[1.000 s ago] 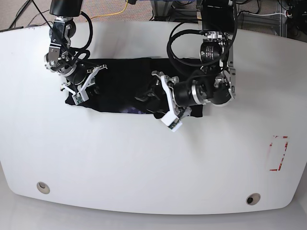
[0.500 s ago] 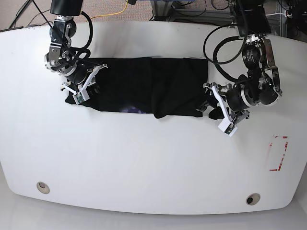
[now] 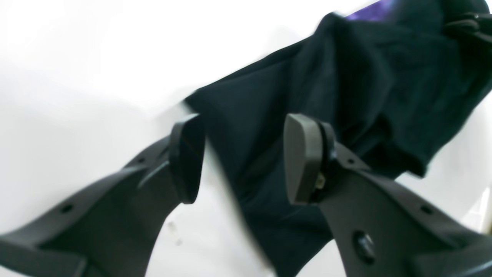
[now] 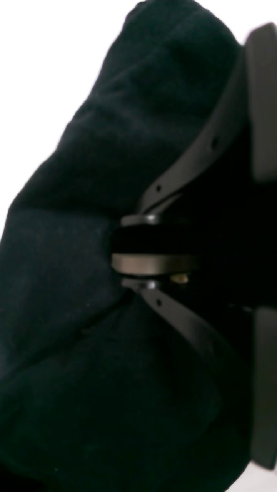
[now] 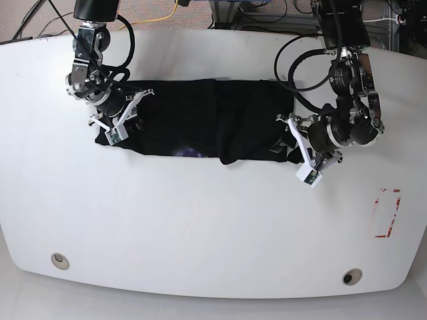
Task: Layout the t-shirt on the table in an organized manner, then fold the t-shirt properly
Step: 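Press the folded end down with the left gripper near the right gripper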
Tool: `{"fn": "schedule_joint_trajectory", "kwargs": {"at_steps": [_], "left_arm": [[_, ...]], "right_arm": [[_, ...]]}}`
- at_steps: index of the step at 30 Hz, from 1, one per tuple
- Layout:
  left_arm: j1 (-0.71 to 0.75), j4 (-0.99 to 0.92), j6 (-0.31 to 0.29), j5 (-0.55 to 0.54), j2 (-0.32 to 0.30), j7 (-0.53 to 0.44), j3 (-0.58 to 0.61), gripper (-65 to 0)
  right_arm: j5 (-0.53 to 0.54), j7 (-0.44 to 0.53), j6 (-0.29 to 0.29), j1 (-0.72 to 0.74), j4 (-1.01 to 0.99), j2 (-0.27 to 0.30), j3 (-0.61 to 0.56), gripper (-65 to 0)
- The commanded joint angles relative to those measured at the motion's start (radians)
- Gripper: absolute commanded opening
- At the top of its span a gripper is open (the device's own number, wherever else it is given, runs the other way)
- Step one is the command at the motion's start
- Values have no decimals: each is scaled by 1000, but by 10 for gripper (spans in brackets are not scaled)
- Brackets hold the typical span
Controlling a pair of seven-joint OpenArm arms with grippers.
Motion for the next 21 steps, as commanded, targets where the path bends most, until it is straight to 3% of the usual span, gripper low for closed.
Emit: {"fn": "schedule_joint_trajectory", "kwargs": {"at_steps": [1, 4, 8, 11, 21], "left_arm": [[-14, 13, 0, -16, -4, -23, 0, -338], [-14, -12, 10, -16, -4, -23, 1, -338], [-16, -42, 102, -16, -7, -23, 0, -339], [-16, -55, 137, -18, -10, -23, 0, -339], [-11, -131, 140, -16, -34, -93, 0, -339]], "right_arm": [[-24, -44, 9, -6, 5, 4, -1, -569], [-24, -44, 9, -6, 5, 4, -1, -569], [-24, -44, 9, -6, 5, 4, 1, -569], [-24, -44, 9, -6, 5, 5, 2, -569], [-24, -44, 9, -6, 5, 4, 2, -569]]}}
